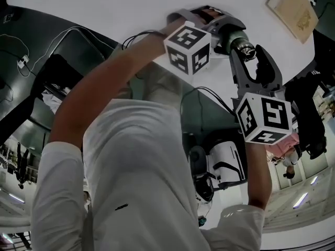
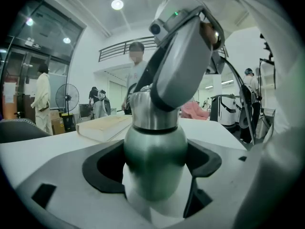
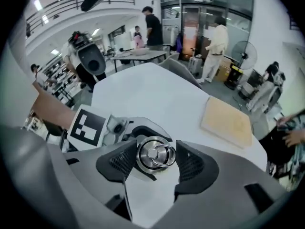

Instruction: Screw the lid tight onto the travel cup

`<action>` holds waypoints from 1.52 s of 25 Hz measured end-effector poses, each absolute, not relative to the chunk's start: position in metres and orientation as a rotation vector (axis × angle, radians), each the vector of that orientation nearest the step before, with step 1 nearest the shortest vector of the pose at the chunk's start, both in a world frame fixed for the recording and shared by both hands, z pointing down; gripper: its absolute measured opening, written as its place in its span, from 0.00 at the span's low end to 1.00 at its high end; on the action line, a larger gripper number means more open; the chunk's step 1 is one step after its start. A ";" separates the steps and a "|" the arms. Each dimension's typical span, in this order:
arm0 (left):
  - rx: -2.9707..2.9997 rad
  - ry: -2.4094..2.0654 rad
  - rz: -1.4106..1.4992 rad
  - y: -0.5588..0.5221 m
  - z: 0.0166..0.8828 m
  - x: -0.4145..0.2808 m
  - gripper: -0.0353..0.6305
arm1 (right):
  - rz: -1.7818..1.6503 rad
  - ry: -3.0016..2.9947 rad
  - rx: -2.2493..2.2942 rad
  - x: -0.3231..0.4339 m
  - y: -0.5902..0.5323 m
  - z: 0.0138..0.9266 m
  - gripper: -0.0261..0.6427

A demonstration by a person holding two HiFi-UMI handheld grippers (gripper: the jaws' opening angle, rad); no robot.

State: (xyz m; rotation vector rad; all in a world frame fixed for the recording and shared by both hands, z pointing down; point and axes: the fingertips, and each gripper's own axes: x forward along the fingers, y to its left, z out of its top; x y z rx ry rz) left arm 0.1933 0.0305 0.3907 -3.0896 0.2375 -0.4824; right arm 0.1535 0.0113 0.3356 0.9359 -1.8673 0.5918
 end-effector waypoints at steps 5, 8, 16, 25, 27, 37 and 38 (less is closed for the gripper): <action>-3.089 0.242 -0.484 0.031 0.391 0.194 0.59 | 0.711 -1.840 1.174 0.161 0.010 0.334 0.41; -3.092 0.238 -0.484 0.031 0.391 0.195 0.59 | 0.734 -1.882 1.156 0.161 0.011 0.333 0.41; -3.093 0.232 -0.483 0.031 0.390 0.194 0.59 | 0.384 -1.978 0.673 0.141 0.024 0.303 0.45; -3.097 0.231 -0.483 0.030 0.391 0.195 0.59 | -0.053 -1.786 -0.084 0.152 0.033 0.325 0.45; -3.097 0.227 -0.481 0.031 0.391 0.195 0.59 | -0.189 -1.763 -0.263 0.149 0.036 0.329 0.45; -3.093 0.227 -0.485 0.029 0.392 0.195 0.59 | -0.352 -1.690 -0.468 0.151 0.042 0.346 0.38; -3.093 0.227 -0.485 0.030 0.391 0.195 0.59 | -0.291 -1.724 -0.409 0.150 0.041 0.346 0.38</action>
